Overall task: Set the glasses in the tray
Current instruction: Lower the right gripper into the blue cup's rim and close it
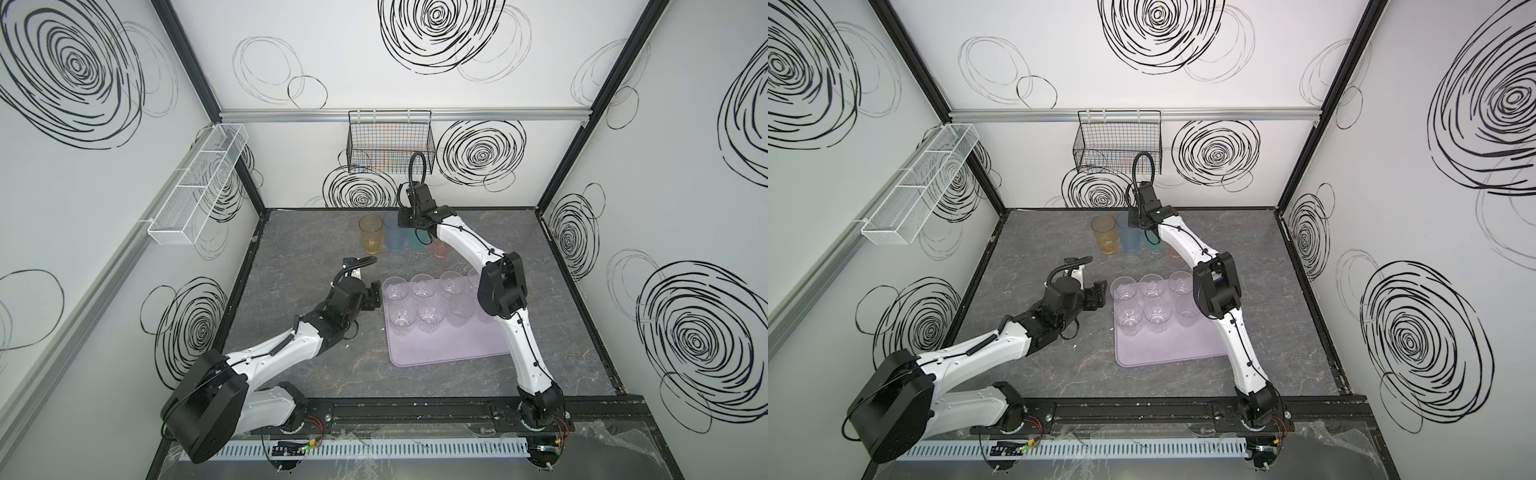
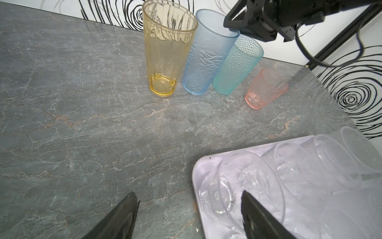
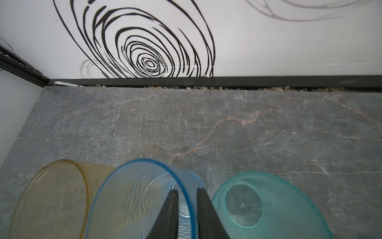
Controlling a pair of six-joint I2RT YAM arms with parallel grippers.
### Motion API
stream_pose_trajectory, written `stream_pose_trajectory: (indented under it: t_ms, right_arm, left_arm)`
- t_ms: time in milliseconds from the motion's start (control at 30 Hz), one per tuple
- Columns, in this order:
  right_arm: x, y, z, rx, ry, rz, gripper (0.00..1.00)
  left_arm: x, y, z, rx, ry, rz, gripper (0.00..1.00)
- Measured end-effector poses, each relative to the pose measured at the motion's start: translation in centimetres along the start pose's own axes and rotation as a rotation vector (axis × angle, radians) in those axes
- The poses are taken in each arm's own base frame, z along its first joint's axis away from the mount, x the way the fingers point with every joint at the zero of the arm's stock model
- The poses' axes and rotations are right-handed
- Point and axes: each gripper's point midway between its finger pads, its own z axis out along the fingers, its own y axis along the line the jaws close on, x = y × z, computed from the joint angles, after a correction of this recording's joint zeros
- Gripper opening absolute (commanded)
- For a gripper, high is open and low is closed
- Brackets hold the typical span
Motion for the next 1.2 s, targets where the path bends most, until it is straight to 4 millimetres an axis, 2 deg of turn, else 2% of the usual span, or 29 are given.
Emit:
stream_pose_trajectory:
  t_ms: [133, 233, 333, 567, 633, 733, 833, 933, 1067, 1200]
  right_arm:
    - [-0.3, 0.3, -0.7, 0.01, -0.009, -0.011, 0.15]
    - [-1.2, 0.7, -2.1, 0.014, -0.025, -0.018, 0.13]
    - [-3.1, 1.4, -5.1, 0.005, -0.068, -0.019, 0.13]
    - [-7.5, 3.3, -14.2, -0.058, -0.188, -0.012, 0.12]
    - [-7.7, 3.6, -15.9, -0.074, -0.203, -0.009, 0.12]
    - [-6.7, 3.5, -17.3, -0.082, -0.202, -0.009, 0.12]
    - [-5.4, 3.3, -16.9, -0.078, -0.175, -0.011, 0.18]
    - [-3.5, 2.7, -15.2, -0.066, -0.129, -0.012, 0.29]
    - [-1.6, 2.0, -11.9, -0.045, -0.073, -0.014, 0.37]
    - [-0.6, 1.3, -8.4, -0.018, -0.035, -0.017, 0.43]
  left_arm:
    - [-0.1, -0.1, -0.1, 0.004, -0.002, -0.001, 0.81]
    - [-0.5, -0.2, -0.5, 0.011, -0.013, -0.005, 0.81]
    - [-1.3, -0.3, -1.4, 0.02, -0.032, -0.011, 0.81]
    - [-3.7, -0.3, -4.1, 0.037, -0.108, -0.033, 0.81]
    - [-4.1, -0.2, -4.8, 0.036, -0.123, -0.036, 0.81]
    - [-4.9, -0.1, -5.8, 0.035, -0.156, -0.045, 0.81]
    - [-5.5, 0.0, -6.3, 0.032, -0.18, -0.054, 0.81]
    - [-5.1, -0.1, -6.1, 0.029, -0.167, -0.049, 0.81]
    - [-3.8, -0.5, -5.3, 0.028, -0.126, -0.03, 0.81]
    - [-2.6, -0.5, -4.3, 0.016, -0.09, -0.013, 0.81]
